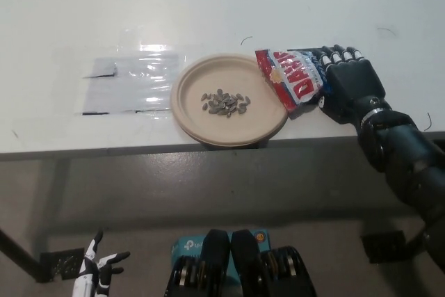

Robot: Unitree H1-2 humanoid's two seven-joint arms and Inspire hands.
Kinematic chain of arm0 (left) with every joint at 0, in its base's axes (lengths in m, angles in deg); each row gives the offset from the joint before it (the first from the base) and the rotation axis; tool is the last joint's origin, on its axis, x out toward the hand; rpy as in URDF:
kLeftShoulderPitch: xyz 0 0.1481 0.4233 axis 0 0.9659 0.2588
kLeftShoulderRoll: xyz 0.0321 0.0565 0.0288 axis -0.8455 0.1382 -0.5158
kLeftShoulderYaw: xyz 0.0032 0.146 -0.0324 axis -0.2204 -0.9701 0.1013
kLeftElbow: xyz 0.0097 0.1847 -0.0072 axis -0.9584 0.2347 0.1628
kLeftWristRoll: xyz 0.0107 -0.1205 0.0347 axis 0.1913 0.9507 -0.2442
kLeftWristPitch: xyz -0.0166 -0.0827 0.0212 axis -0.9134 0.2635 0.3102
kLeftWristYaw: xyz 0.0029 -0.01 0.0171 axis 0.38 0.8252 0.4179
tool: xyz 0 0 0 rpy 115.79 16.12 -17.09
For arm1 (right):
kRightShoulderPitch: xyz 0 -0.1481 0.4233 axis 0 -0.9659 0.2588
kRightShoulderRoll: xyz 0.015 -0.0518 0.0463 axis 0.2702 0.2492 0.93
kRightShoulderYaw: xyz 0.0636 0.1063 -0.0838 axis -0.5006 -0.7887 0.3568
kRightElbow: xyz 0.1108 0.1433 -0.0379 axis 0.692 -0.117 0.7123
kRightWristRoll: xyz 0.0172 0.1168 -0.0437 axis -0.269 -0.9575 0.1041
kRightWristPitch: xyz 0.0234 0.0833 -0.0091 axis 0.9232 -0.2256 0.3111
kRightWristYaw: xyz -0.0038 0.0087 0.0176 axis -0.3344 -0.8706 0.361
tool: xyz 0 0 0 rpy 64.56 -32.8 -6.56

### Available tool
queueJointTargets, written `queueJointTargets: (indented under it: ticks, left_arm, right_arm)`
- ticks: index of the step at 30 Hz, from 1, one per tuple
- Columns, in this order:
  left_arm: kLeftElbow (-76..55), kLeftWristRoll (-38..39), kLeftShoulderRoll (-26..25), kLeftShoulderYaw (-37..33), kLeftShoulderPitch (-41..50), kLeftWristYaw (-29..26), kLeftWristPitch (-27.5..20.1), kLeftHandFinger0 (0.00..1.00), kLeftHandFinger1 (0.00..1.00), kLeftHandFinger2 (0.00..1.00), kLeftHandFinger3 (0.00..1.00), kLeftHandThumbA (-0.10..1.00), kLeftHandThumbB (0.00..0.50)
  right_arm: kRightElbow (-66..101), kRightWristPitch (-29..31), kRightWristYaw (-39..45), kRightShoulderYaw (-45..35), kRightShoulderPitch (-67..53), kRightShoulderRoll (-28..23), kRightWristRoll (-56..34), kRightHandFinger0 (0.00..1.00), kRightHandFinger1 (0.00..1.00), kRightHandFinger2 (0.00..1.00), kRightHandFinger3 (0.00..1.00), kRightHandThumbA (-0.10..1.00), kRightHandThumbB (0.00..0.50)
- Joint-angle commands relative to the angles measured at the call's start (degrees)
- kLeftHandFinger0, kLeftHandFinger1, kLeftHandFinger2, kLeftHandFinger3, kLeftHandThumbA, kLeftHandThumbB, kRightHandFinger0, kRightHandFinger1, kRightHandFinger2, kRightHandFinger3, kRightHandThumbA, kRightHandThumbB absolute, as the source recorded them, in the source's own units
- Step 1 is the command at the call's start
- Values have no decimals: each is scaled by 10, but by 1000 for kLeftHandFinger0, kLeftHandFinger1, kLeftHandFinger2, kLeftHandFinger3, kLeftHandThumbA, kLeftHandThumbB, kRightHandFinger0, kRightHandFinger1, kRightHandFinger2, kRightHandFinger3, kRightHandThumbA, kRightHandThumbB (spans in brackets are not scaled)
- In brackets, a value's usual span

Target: The robot picks up a small bag of sunflower seeds on the right hand side and take it to the empty plate on the left hand side then pours some sunflower seeds on to the plate.

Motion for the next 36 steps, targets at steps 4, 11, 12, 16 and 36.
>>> queueJointTargets:
  ticks: [4, 11, 12, 16, 36]
  left_arm:
    - [-13, 7, -6, 3, 2, -12, -20, 661, 741, 651, 1000, 1000, 106]
    - [-17, 3, -15, 4, -6, -11, -22, 653, 726, 656, 1000, 1000, 107]
    - [-17, 4, -18, 4, -9, -11, -22, 651, 725, 657, 1000, 1000, 101]
    - [-23, 3, -20, 5, -9, -9, -14, 652, 735, 666, 1000, 1000, 109]
    - [-26, 8, -27, 13, -15, -10, -14, 656, 731, 662, 1000, 1000, 72]
  right_arm:
    - [36, -7, 126, -27, 20, -8, -43, 1000, 1000, 1000, 1000, 636, 500]
    - [143, 9, 242, -38, 2, -39, -68, 1000, 1000, 1000, 1000, 618, 500]
    - [158, 8, 257, -39, 1, -43, -72, 1000, 1000, 1000, 1000, 635, 500]
    - [277, -16, 350, -43, -14, -79, -90, 1000, 1000, 1000, 1000, 677, 500]
    - [407, -119, 584, -68, 8, -148, -149, 1000, 1000, 1000, 1000, 661, 500]
